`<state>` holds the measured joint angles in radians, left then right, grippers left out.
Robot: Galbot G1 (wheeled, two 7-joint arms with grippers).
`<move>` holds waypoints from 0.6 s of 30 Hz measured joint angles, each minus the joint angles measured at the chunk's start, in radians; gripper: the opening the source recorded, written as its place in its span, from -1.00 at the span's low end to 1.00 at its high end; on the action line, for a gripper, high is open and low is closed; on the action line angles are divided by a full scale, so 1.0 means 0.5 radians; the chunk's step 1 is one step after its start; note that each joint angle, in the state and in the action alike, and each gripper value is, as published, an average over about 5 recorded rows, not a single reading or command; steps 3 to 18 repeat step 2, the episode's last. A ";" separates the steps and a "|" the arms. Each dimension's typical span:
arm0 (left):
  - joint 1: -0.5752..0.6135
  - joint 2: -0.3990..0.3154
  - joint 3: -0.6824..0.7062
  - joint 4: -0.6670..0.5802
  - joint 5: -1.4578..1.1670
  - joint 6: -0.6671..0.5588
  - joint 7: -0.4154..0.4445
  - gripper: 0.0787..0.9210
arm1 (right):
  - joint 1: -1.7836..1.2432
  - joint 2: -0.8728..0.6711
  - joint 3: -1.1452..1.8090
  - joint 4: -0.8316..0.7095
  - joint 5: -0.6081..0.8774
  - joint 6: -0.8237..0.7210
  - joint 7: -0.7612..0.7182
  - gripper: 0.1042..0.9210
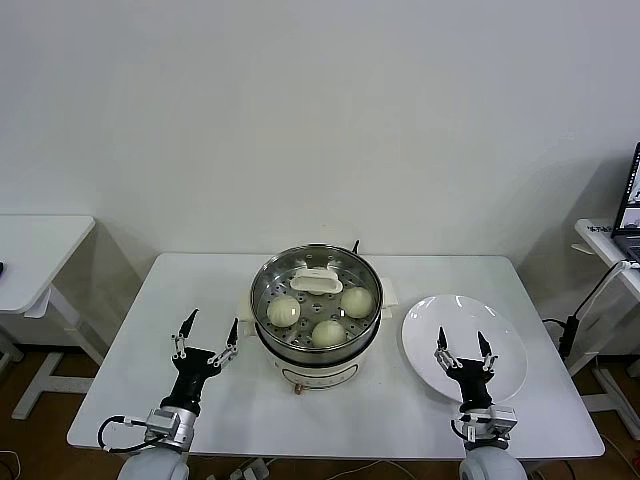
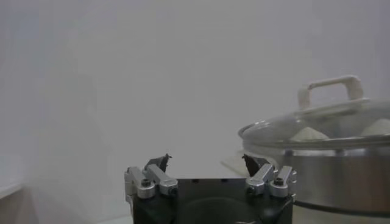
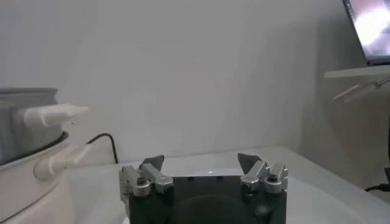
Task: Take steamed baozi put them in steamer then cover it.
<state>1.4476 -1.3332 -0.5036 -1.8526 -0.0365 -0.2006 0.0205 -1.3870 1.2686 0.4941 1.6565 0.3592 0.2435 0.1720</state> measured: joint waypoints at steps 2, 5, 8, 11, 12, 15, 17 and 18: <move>0.004 -0.001 0.001 -0.004 0.001 -0.001 0.001 0.77 | 0.000 0.001 0.001 0.000 0.000 0.001 0.000 0.76; 0.004 -0.001 0.001 -0.004 0.001 -0.001 0.001 0.77 | 0.000 0.001 0.001 0.000 0.000 0.001 0.000 0.76; 0.004 -0.001 0.001 -0.004 0.001 -0.001 0.001 0.77 | 0.000 0.001 0.001 0.000 0.000 0.001 0.000 0.76; 0.004 -0.001 0.001 -0.004 0.001 -0.001 0.001 0.77 | 0.000 0.001 0.001 0.000 0.000 0.001 0.000 0.76; 0.004 -0.001 0.001 -0.004 0.001 -0.001 0.001 0.77 | 0.000 0.001 0.001 0.000 0.000 0.001 0.000 0.76; 0.004 -0.001 0.001 -0.004 0.001 -0.001 0.001 0.77 | 0.000 0.001 0.001 0.000 0.000 0.001 0.000 0.76; 0.004 -0.001 0.001 -0.004 0.001 -0.001 0.001 0.77 | 0.000 0.001 0.001 0.000 0.000 0.001 0.000 0.76; 0.004 -0.001 0.001 -0.004 0.001 -0.001 0.001 0.77 | 0.000 0.001 0.001 0.000 0.000 0.001 0.000 0.76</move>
